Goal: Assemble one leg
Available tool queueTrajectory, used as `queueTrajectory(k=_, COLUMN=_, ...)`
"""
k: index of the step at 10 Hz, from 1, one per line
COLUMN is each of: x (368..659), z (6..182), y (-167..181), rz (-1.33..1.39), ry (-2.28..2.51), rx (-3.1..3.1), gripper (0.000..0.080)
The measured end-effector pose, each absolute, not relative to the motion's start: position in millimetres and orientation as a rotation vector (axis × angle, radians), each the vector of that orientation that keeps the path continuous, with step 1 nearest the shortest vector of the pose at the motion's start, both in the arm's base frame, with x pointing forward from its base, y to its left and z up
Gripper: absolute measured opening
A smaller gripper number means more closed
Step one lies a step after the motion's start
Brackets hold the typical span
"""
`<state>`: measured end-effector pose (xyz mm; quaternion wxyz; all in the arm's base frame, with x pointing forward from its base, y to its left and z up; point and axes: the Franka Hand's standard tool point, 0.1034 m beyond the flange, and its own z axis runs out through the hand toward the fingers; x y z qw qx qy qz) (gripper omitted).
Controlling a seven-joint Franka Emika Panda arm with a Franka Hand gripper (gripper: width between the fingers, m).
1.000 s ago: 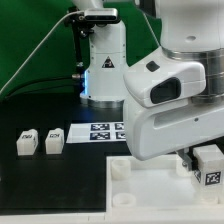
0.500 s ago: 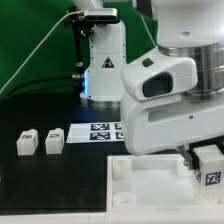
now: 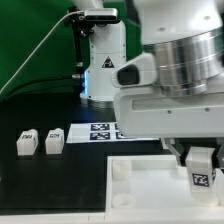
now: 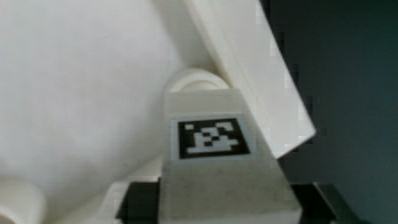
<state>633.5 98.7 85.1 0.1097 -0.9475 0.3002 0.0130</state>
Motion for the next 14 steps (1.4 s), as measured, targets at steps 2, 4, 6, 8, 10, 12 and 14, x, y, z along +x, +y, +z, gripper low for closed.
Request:
queueTrajectory(k=2, x=633, z=84.4, y=100, rz=0.065, ry=1.087, rx=-2.718, gripper=0.0303)
queueTrajectory(k=4, x=629, z=83.0, y=101, rz=0.093, ry=1.435, rx=-2.537, gripper=0.0303)
queueTrajectory(k=6, x=625, z=82.5, y=106, rz=0.102, ry=1.761, rx=-2.313, gripper=0.0303)
queueTrajectory(k=8, x=624, z=82.3, y=112, rz=0.130, ry=1.894, rx=-2.206, gripper=0.0303)
queueTrajectory(k=10, x=623, z=82.2, y=113, rz=0.127, ry=1.878, rx=-2.219, gripper=0.0388)
queueTrajectory(k=12, x=623, z=81.7, y=114, rz=0.120, ry=1.780, rx=-2.301, gripper=0.0527)
queueTrajectory(k=14, x=619, z=79.1, y=114, rz=0.144, ry=1.564, rx=-2.467, gripper=0.0643)
